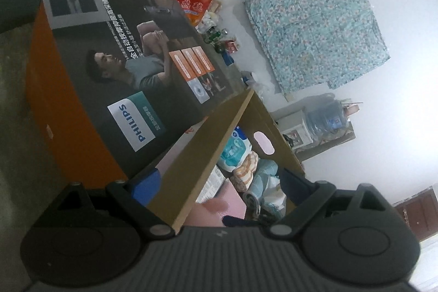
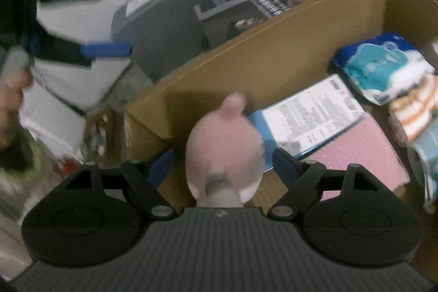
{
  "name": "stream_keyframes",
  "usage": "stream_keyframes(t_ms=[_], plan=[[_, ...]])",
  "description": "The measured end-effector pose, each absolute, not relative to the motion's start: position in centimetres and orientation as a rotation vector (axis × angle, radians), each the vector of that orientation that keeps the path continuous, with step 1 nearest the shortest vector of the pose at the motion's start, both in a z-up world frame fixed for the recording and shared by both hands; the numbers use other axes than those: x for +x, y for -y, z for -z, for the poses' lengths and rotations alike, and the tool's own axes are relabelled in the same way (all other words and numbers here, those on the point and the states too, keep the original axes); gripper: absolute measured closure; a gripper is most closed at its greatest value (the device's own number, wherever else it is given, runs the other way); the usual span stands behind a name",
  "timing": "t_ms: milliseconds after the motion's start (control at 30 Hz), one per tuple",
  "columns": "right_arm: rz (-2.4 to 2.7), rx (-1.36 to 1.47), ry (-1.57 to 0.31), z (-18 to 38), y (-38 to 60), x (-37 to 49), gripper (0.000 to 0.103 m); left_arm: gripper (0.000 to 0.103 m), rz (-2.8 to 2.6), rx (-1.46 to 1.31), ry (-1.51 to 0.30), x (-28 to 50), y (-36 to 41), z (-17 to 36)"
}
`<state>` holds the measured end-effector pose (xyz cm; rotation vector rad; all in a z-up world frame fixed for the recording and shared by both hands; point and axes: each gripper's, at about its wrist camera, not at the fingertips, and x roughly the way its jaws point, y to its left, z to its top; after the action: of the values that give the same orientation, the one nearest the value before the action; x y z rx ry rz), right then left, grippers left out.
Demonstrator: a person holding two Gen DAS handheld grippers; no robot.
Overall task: Organize soft objects
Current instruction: 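Lower the plush pig into the cardboard box and open the right tool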
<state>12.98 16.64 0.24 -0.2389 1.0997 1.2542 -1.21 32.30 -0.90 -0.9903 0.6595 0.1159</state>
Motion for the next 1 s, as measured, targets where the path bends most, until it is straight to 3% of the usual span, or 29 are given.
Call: stream_keyframes(t_ms=[467,733,1000], plan=[[-1.132,0.230,-0.907,-4.3,-2.4,15.2,0.019,0.009,-0.054,-0.885,-0.684,-0.2,-28.0,-0.1],[-0.878,0.467,-0.698,-5.9,12.5,10.8,0.015,0.009,0.060,-0.707,-0.725,1.5,-21.8,-1.0],[-0.535,0.615,-0.595,-3.0,26.0,5.2,0.015,0.008,0.216,-0.489,-0.766,3.5,-12.8,-1.7]])
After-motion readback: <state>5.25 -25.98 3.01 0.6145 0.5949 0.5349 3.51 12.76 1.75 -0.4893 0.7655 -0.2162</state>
